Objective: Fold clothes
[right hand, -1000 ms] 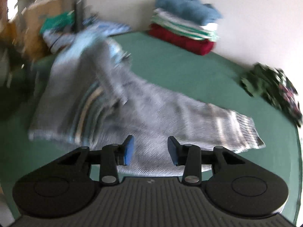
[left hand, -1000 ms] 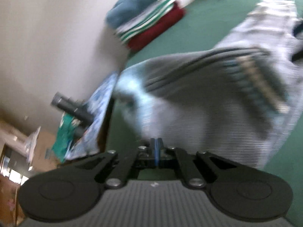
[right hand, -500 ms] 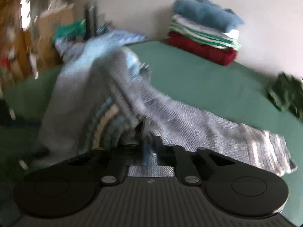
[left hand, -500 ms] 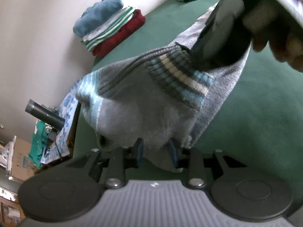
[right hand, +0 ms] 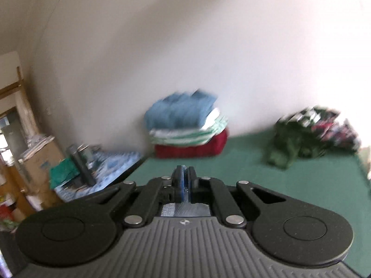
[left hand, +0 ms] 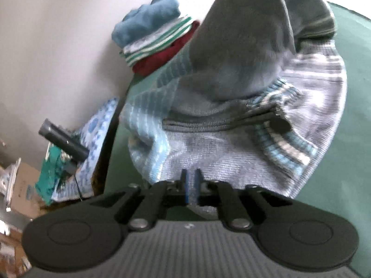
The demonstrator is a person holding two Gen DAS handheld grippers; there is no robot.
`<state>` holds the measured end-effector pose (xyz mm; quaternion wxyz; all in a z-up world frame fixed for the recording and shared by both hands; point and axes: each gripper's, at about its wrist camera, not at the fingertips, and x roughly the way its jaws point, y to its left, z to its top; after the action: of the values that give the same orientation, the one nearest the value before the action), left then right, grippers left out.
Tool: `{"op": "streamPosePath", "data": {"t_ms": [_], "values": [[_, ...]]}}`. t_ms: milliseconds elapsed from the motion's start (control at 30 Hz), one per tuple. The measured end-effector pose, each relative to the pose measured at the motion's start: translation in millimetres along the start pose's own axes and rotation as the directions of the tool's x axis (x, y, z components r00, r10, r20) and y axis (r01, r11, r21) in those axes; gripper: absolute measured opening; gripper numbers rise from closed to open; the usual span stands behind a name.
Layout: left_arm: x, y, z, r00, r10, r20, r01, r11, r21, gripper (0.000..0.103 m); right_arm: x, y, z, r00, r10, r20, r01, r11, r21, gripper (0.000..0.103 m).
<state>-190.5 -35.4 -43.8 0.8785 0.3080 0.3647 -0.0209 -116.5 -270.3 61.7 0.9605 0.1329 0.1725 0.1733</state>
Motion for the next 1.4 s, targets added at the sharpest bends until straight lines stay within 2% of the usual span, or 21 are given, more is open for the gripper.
{"op": "streamPosePath", "data": {"t_ms": [100, 200, 333, 367, 400, 500, 567, 633, 700, 767, 800, 833, 867, 900, 933, 967, 1000, 1133, 1267, 1367, 1400], "values": [[-9, -20, -14, 0.999, -0.046, 0.015, 0.045, 0.997, 0.067, 0.026, -15, -19, 7, 0.997, -0.058, 0.041, 0.056, 0.997, 0.052, 0.002], [-8, -40, -26, 0.999, -0.038, 0.014, 0.036, 0.991, 0.129, 0.033, -35, -42, 13, 0.984, -0.152, 0.090, 0.142, 0.984, 0.111, 0.000], [-6, -49, -31, 0.999, -0.019, 0.028, 0.014, 0.986, 0.164, 0.039, -71, -75, 34, 0.931, -0.313, 0.188, 0.287, 0.946, 0.153, 0.000], [-6, -51, -32, 0.999, -0.014, 0.032, 0.009, 0.985, 0.172, 0.040, -74, -80, 38, 0.933, -0.321, 0.163, 0.303, 0.944, 0.127, 0.000], [-5, -53, -33, 0.999, -0.011, 0.033, 0.005, 0.983, 0.183, 0.040, -74, -81, 38, 0.944, -0.305, 0.130, 0.294, 0.951, 0.093, 0.007], [-7, -55, -37, 0.999, -0.002, 0.036, -0.006, 0.975, 0.220, 0.040, -50, -63, 13, 0.982, -0.177, -0.071, 0.176, 0.984, -0.024, 0.011], [-10, -55, -39, 1.000, -0.002, 0.031, -0.005, 0.972, 0.234, 0.040, -24, -38, -23, 0.972, -0.085, -0.221, 0.065, 0.993, -0.099, 0.014], [-13, -56, -42, 1.000, 0.003, 0.030, -0.010, 0.969, 0.245, 0.042, 0, -13, -62, 0.938, -0.023, -0.347, -0.033, 0.987, -0.154, 0.024], [-14, -60, -43, 0.999, 0.031, 0.040, -0.041, 0.967, 0.253, 0.058, 21, 9, -97, 0.917, -0.039, -0.396, -0.052, 0.975, -0.215, 0.037], [-10, -62, -41, 0.997, 0.062, 0.045, -0.071, 0.969, 0.239, 0.060, 39, 28, -122, 0.918, -0.095, -0.385, -0.047, 0.938, -0.345, 0.049], [-8, -59, -39, 0.997, 0.061, 0.041, -0.069, 0.974, 0.214, 0.059, 50, 38, -135, 0.918, -0.142, -0.369, -0.037, 0.899, -0.436, 0.060], [-5, -57, -38, 0.997, 0.060, 0.038, -0.067, 0.980, 0.190, 0.059, 58, 41, -142, 0.919, -0.171, -0.354, -0.026, 0.872, -0.488, 0.061], [-4, -55, -37, 0.997, 0.065, 0.037, -0.070, 0.982, 0.173, 0.051, 66, 44, -148, 0.920, -0.199, -0.337, -0.015, 0.843, -0.538, 0.058], [-4, -52, -36, 0.997, 0.072, 0.037, -0.077, 0.984, 0.161, 0.040, 72, 42, -148, 0.920, -0.211, -0.331, 0.001, 0.844, -0.536, 0.050], [-3, -50, -35, 0.996, 0.079, 0.037, -0.084, 0.985, 0.149, 0.033, 78, 39, -148, 0.919, -0.223, -0.325, 0.017, 0.846, -0.533, 0.024], [-2, -47, -34, 0.996, 0.087, 0.038, -0.091, 0.986, 0.137, 0.018, 82, 31, -141, 0.916, -0.207, -0.344, 0.023, 0.882, -0.470, 0.013], [-2, -45, -34, 0.995, 0.094, 0.038, -0.098, 0.987, 0.125, 0.010, 86, 23, -133, 0.913, -0.189, -0.361, 0.030, 0.915, -0.403, 0.011], [0, -35, -31, 0.992, 0.123, 0.037, -0.125, 0.989, 0.076, 0.010, 60, 7, -80, 0.965, -0.061, -0.255, 0.012, 0.981, -0.192, 0.009], [2, -25, -28, 0.988, 0.151, 0.034, -0.152, 0.988, 0.027, 0.003, 24, 7, -26, 0.995, 0.029, -0.098, -0.037, 0.996, -0.083, 0.008], [-1, -5, -21, 0.987, 0.151, 0.048, -0.150, 0.989, -0.011, 0.003, 1, 8, 3, 0.998, 0.065, 0.014, -0.064, 0.997, -0.031, 0.007], [-3, 2, -19, 0.987, 0.150, 0.054, -0.149, 0.989, -0.023, 0.003, -6, 9, 11, 0.997, 0.064, 0.049, -0.063, 0.998, -0.028, 0.000]]}}
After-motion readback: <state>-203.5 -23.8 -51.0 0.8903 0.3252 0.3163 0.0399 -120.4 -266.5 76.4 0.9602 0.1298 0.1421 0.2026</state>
